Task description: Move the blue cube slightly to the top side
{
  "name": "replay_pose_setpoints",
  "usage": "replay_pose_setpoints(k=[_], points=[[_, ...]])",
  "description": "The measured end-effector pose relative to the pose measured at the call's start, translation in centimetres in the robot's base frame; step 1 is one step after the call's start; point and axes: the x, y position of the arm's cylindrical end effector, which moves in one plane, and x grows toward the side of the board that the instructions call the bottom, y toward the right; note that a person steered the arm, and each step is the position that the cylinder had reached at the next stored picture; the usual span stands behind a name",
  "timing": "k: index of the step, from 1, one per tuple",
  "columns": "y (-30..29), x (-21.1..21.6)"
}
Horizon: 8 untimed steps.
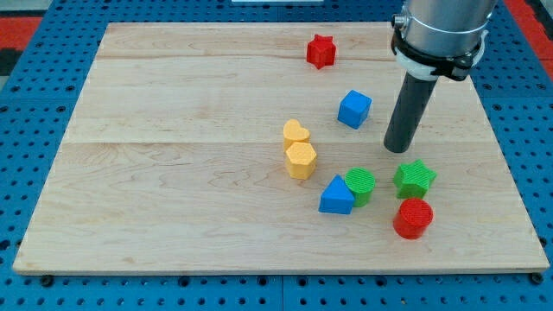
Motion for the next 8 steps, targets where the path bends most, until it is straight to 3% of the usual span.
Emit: replay_pose_setpoints(k=[4,8], points=[[-1.7,-1.6],[-8.8,-5.7]])
